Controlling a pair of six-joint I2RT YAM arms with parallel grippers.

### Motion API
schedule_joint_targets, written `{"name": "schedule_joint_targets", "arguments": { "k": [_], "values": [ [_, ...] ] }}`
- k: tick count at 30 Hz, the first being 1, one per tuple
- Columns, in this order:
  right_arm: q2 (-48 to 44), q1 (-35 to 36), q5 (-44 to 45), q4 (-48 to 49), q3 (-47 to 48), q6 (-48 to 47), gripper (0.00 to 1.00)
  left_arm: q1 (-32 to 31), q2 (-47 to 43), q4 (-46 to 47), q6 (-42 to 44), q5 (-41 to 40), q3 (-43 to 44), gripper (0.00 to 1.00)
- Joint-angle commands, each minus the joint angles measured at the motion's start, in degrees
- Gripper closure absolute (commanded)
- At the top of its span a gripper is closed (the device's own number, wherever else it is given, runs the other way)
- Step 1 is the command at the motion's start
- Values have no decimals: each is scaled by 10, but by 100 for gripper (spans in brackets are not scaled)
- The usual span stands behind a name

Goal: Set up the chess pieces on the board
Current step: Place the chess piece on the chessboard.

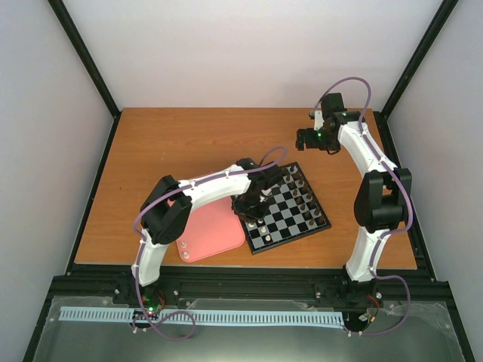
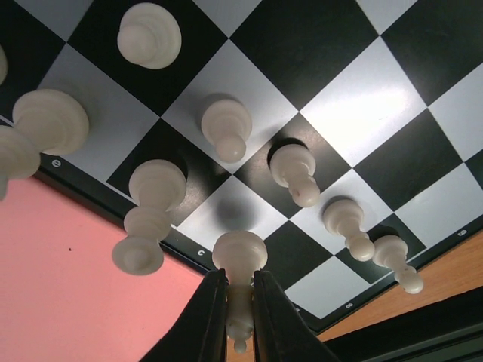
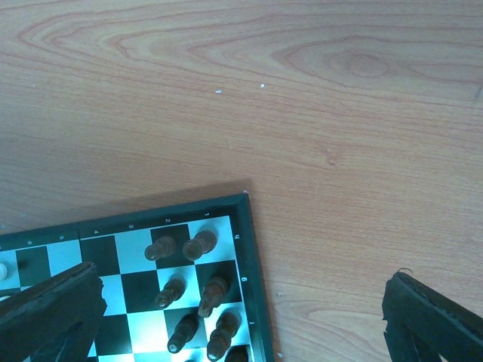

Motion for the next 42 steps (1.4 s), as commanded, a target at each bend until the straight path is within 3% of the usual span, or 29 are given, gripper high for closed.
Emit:
{"name": "schedule_joint_targets", "arguments": {
  "k": [1,20,37,42],
  "values": [
    [-1,-2,9,-2,11,-2,0,0,12,-10,18,-11,23,99],
    [16,-6,1,-3,10,-4,0,13,18,6,18,-13,1,97],
    [25,-6,-6,-7,14,-6,0,14,14,3,26,-11,6,74],
    [25,-7,-13,-8,17,-8,0,14,-11,-20,32,-11,19,62]
  ]
}}
